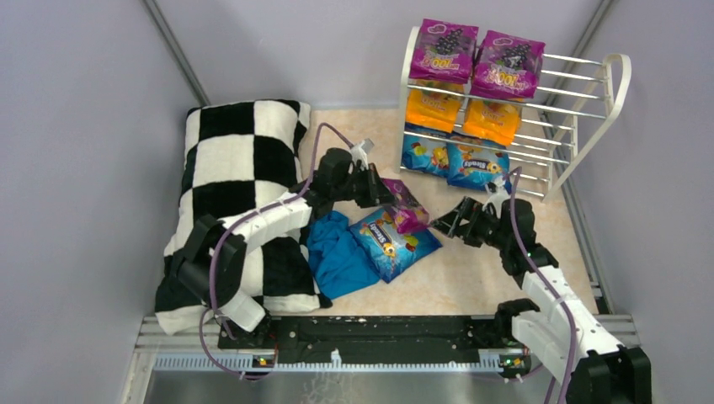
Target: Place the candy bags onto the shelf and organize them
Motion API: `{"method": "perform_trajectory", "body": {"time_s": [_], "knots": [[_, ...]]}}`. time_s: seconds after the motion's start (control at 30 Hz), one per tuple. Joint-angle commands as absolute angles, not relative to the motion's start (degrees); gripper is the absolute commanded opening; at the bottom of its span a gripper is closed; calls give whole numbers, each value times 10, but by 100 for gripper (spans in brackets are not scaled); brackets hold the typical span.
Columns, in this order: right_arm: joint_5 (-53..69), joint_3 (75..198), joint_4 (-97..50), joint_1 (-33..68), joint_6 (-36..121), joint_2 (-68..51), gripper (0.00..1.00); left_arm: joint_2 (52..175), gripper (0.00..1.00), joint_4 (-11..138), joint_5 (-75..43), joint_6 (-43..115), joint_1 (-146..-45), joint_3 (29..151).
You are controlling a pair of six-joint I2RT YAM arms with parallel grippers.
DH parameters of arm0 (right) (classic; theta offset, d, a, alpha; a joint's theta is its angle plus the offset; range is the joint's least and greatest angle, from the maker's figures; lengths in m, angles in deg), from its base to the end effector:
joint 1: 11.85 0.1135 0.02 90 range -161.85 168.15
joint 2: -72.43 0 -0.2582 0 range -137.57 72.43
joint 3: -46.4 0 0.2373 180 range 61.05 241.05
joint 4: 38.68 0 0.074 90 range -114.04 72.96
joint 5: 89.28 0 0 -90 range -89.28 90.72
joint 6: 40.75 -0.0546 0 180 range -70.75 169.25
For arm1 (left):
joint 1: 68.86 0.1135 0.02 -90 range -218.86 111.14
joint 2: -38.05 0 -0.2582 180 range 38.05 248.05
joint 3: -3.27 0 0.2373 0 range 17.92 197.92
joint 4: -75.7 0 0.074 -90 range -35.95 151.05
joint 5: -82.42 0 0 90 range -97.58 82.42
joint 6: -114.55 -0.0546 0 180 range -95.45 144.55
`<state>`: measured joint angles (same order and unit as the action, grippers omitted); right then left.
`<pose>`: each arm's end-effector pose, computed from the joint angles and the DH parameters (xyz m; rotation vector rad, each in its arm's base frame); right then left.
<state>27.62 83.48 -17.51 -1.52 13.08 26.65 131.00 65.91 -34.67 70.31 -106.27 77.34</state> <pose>0.1735 0.0567 0.2015 0.1916 2.1736 0.9688 0.2751 -0.2417 0.2357 0.1597 2.3098 -1.3150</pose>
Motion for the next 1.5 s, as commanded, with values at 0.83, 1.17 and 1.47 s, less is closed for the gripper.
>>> {"method": "perform_trajectory", "body": {"time_s": [0.83,1.17,1.47], "knots": [[299,721,-473,-3,-566,301,99,1198,0,960,-477,754,-1052,792],[284,684,-521,-3,-643,317,98,1268,0,1038,-482,794,-1084,806],[285,668,-589,-2,-644,257,98,1280,0,1067,-496,812,-1095,779]]}}
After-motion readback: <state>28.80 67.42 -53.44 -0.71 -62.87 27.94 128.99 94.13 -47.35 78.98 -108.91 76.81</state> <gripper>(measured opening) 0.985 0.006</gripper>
